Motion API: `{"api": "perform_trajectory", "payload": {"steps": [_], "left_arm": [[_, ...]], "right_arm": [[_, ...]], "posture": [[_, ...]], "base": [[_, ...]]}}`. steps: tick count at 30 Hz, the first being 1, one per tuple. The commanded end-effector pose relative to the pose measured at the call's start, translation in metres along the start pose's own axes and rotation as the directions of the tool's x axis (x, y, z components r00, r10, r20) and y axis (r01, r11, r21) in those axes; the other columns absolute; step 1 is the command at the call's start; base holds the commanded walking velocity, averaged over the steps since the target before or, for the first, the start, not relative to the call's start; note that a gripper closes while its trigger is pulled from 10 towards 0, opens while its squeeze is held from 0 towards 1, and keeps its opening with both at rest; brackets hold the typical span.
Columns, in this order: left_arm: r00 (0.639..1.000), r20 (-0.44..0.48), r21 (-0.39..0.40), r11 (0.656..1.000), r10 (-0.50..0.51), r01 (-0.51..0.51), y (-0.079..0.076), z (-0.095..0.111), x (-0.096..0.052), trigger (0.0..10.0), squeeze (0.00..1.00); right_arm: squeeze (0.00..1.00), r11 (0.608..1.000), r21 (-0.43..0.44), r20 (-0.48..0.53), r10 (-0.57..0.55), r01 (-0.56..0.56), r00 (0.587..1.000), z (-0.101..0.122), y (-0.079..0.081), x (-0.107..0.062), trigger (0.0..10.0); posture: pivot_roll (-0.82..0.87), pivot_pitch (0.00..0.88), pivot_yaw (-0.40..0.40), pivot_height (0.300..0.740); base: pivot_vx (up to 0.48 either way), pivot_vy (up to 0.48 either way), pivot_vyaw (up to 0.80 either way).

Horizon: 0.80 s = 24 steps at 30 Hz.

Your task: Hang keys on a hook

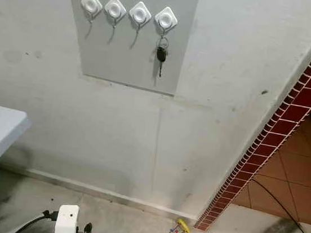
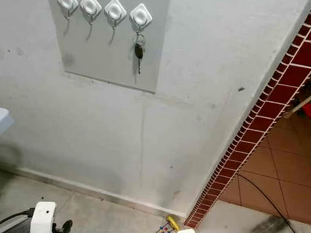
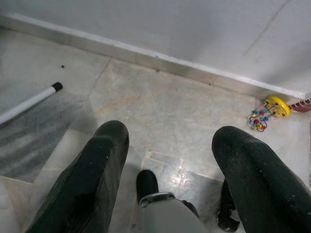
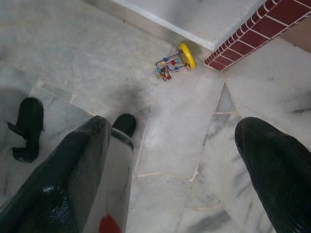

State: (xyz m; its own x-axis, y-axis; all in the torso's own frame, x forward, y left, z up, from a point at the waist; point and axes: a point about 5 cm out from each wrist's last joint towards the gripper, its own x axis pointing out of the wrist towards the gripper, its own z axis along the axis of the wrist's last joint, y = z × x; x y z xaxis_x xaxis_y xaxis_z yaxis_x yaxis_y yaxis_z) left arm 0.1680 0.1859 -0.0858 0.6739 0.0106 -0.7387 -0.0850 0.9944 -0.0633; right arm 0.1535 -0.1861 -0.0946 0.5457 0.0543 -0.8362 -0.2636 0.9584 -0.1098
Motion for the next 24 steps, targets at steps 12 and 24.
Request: {"api": "perform_trajectory", "payload": {"steps": [12,24], "left_arm": [[0.999,-0.015,-0.010,0.999,0.031,-0.031,0.0056,-0.0048,-0.0021,10.0,0.00],[0.999,-0.008,-0.038,0.998,0.054,-0.054,0.0086,-0.0027,-0.0018,10.0,0.00]], "right_arm": [[0.00,1.000,-0.030,0.003,0.003,-0.003,1.000,0.0042,0.0010,0.0013,10.0],[0.00,0.999,-0.042,0.004,0.007,-0.007,1.000,0.0053,0.0005,0.0015,10.0]], "posture": [[-0.10,0.000,-0.012,0.732],[-0.10,0.000,-0.021,0.732]], "base": [[0.000,0.000,0.80],[0.000,0.000,0.80]]}}
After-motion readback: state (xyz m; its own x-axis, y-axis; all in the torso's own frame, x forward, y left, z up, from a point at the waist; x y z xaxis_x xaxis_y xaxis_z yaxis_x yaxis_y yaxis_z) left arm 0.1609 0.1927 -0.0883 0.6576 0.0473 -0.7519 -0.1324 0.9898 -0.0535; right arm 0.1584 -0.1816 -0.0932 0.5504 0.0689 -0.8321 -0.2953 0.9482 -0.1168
